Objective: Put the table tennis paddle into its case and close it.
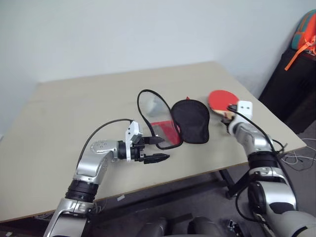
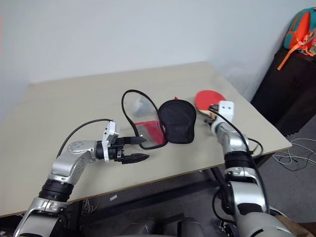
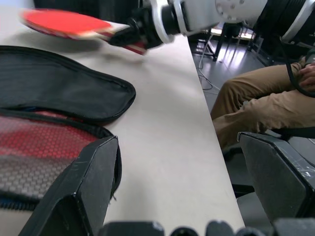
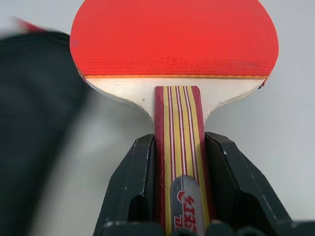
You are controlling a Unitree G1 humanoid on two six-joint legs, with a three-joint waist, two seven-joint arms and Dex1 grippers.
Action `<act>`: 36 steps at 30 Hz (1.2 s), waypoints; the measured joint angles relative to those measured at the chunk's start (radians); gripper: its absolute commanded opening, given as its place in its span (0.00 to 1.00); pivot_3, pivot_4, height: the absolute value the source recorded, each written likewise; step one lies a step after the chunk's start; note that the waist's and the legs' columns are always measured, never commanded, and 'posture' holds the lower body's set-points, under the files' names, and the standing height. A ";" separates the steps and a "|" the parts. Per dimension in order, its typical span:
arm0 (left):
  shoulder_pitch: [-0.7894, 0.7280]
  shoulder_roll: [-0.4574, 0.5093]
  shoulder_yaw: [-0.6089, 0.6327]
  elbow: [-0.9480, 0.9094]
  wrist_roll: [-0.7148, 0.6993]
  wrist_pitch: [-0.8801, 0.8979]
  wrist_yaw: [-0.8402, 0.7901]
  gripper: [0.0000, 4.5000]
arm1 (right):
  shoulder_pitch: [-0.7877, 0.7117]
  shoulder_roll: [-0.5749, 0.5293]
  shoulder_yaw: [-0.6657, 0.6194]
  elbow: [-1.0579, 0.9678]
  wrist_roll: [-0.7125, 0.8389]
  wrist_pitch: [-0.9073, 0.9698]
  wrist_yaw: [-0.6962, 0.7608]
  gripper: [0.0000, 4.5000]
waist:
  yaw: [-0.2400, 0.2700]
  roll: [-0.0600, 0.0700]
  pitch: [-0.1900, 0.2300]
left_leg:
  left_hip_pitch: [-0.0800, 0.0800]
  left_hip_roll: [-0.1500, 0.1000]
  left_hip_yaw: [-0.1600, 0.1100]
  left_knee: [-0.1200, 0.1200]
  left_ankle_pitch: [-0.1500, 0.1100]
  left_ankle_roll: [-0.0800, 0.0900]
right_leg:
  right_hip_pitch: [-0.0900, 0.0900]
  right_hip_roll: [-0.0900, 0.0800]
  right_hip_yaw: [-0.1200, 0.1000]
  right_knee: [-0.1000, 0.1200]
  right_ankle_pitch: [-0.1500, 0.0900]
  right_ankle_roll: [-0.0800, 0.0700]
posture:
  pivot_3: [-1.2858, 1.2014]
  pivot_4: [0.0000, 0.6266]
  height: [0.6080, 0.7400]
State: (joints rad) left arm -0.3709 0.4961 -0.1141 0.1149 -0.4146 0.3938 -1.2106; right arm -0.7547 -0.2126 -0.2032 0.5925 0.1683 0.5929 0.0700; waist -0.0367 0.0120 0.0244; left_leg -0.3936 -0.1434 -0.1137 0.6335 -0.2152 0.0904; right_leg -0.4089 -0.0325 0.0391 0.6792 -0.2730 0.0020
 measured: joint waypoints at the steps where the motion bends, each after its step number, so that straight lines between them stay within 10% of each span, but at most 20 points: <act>1: -0.004 0.000 0.000 -0.007 -0.003 0.010 -0.001 0.93 | -0.016 0.038 0.003 -0.020 0.011 0.014 -0.008 0.26 | -0.004 0.000 0.000 | 0.000 0.000 0.000 -0.001 0.000 0.000 | 0.000 0.000 0.000 0.000 0.000 0.000 | 0.52 0.00 1.00; 12: -0.023 0.017 0.006 -0.060 -0.031 0.070 0.014 0.93 | -0.046 0.259 0.013 -0.040 0.037 0.079 -0.117 0.26 | -0.012 0.001 0.000 | 0.000 -0.001 -0.001 -0.001 0.001 -0.002 | 0.000 0.000 -0.001 -0.001 0.000 0.000 | 0.52 0.00 1.00; 28: -0.033 0.019 0.006 -0.148 -0.044 0.156 0.060 0.93 | 0.031 0.281 0.050 -0.075 0.021 0.080 -0.133 0.26 | -0.013 0.001 0.000 | 0.001 -0.002 -0.001 -0.002 0.001 -0.003 | 0.001 0.000 -0.001 -0.001 0.000 0.000 | 0.52 0.00 1.00; 36: -0.043 0.020 0.005 -0.148 -0.043 0.162 0.057 0.93 | 0.056 0.266 0.054 -0.094 0.015 0.089 -0.143 0.86 | -0.013 0.001 -0.001 | 0.002 -0.002 -0.001 -0.003 0.001 -0.003 | 0.001 0.000 -0.001 -0.001 0.000 0.000 | 0.52 0.00 1.00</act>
State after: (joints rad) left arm -0.4141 0.5164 -0.1086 -0.0326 -0.4579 0.5554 -1.1536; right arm -0.6984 0.0531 -0.1488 0.4988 0.1836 0.6819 -0.0727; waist -0.0500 0.0130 0.0238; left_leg -0.3919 -0.1450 -0.1151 0.6309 -0.2137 0.0873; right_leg -0.4078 -0.0323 0.0383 0.6780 -0.2731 0.0020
